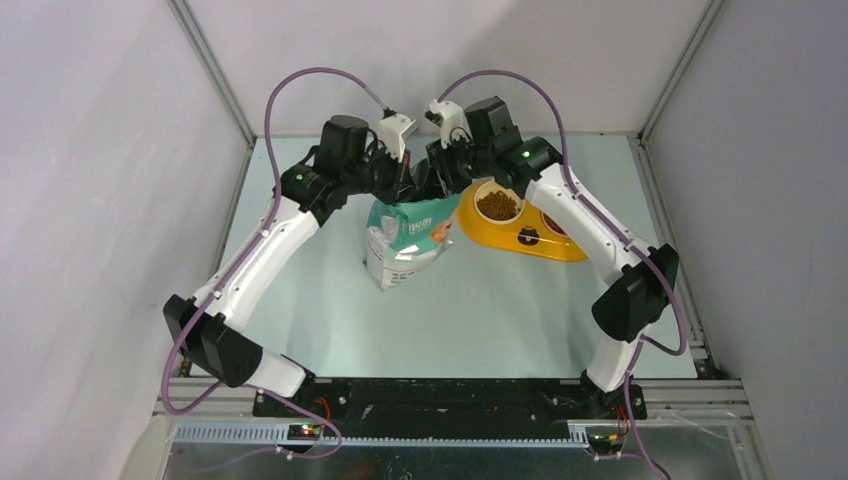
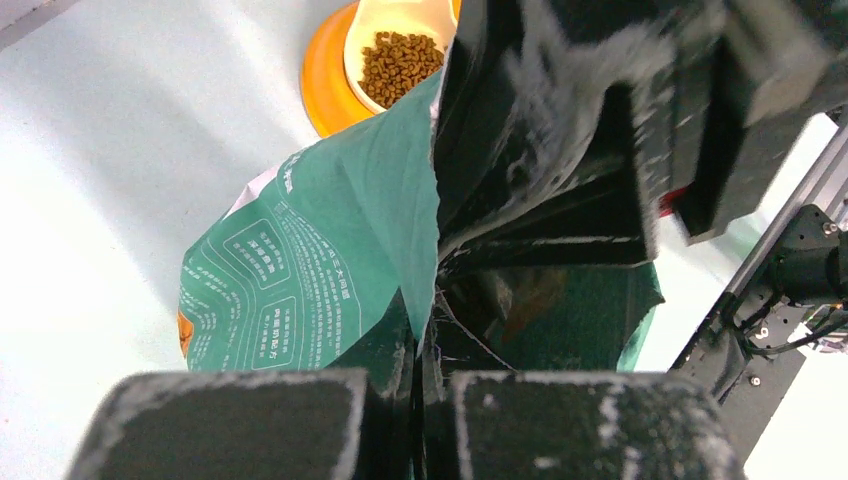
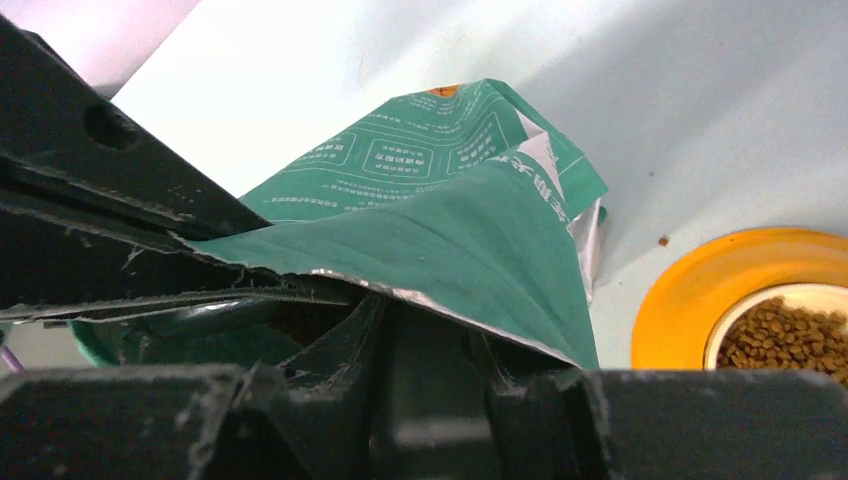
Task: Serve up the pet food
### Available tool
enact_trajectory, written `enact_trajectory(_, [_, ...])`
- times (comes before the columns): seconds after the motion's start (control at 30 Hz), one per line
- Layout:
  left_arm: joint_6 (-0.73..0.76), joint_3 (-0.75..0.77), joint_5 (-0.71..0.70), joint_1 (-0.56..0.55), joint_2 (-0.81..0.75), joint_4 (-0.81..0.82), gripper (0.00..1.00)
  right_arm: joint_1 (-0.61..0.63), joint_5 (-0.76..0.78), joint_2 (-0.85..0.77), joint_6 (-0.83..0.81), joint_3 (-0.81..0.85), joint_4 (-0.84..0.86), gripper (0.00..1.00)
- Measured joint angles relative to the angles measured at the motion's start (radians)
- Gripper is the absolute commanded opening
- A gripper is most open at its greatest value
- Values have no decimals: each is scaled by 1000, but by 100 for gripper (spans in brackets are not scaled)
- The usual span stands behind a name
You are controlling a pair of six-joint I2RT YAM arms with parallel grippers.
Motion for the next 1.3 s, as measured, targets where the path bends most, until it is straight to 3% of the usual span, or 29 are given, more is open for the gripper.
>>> enact_trajectory(0.43, [-18, -10, 32, 31, 14, -7, 0, 34, -27, -61, 14, -244, 265, 0])
enact_trajectory(1.03, [9, -23, 54, 25, 1, -6, 0, -12, -204, -108, 48, -325, 338, 0])
enact_trajectory(1.3, [88, 18, 52, 26, -1, -57, 0, -62, -394, -118, 240, -326, 386, 0])
